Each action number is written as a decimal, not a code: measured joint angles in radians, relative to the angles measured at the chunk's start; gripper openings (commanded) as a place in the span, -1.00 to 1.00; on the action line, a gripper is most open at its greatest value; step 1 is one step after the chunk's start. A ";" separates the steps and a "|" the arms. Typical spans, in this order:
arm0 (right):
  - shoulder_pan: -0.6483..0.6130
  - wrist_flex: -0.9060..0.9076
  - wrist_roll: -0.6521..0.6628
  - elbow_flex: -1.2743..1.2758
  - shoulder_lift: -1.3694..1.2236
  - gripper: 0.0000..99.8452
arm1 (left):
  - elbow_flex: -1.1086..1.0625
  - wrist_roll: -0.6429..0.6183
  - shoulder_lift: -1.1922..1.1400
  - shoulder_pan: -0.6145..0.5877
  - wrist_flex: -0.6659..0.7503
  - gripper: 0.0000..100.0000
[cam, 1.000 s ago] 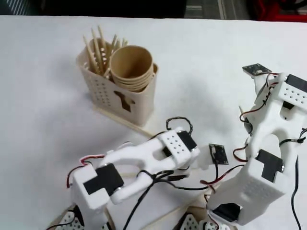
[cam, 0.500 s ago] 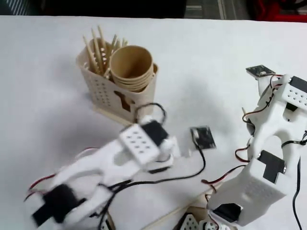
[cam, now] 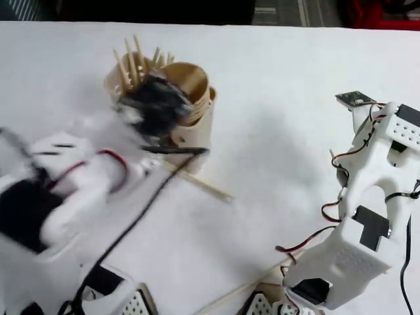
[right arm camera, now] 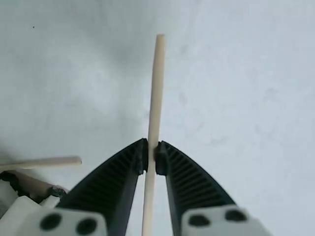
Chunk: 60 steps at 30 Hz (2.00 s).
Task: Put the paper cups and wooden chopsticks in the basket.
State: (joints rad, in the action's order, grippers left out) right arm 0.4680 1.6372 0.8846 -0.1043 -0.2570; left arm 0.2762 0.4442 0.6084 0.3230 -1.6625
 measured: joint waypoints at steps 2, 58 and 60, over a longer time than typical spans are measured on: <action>0.000 0.009 0.000 0.000 0.000 -0.96 | 0.054 0.000 -0.023 -0.060 0.048 -0.96; -0.258 0.064 -0.344 0.212 0.856 -0.96 | 0.091 -0.417 -0.106 -0.482 0.155 -0.53; -0.311 0.026 -0.419 0.212 0.921 -0.96 | 0.091 -0.417 -0.078 -0.499 0.114 -0.53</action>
State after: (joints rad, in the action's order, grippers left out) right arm 0.1565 1.6632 0.4657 0.1074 0.6636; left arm 0.3667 0.0269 0.5301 -0.1757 -1.5489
